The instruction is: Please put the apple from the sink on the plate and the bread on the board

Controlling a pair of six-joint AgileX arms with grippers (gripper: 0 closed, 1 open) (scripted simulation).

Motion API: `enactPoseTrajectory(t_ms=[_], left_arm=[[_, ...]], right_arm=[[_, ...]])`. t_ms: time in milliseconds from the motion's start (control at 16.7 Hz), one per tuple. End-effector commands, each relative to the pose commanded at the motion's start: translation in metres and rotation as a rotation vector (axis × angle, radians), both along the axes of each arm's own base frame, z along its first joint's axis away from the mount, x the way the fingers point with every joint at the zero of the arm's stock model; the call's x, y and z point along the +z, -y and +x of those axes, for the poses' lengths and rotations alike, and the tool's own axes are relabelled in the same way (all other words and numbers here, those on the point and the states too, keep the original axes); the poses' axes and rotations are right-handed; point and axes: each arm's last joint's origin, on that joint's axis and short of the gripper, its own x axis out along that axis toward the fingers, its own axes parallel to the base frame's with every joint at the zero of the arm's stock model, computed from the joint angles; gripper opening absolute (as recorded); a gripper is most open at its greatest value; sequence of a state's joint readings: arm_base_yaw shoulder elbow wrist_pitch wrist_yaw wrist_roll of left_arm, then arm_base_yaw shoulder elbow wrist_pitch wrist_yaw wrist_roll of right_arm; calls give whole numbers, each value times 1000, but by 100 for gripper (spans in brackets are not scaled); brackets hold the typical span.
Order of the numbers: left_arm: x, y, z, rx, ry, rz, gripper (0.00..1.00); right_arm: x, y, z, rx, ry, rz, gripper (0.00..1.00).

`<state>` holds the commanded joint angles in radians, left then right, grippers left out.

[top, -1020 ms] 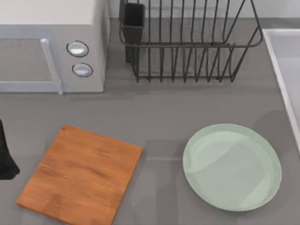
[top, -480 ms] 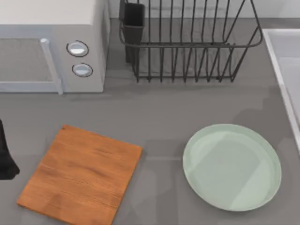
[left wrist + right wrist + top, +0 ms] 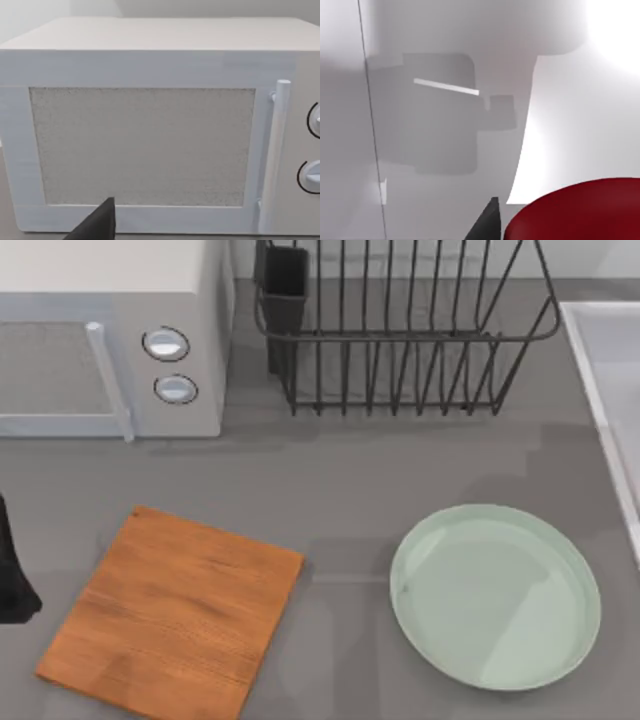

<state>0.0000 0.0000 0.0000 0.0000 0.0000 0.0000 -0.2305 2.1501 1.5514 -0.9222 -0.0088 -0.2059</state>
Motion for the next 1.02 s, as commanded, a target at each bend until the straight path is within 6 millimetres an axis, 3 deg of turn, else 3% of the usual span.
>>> enactPoseTrajectory(t_ms=[240,540,1020], left_arm=[[0,0,0,0,0,0,100],[0,0,0,0,0,0,100],[0,0,0,0,0,0,100]], right_arm=[[26,-23,4,1,56,-9,0],[56,-91,-5,2,69,5,0],[85,-211,-63,4,2,20,0]])
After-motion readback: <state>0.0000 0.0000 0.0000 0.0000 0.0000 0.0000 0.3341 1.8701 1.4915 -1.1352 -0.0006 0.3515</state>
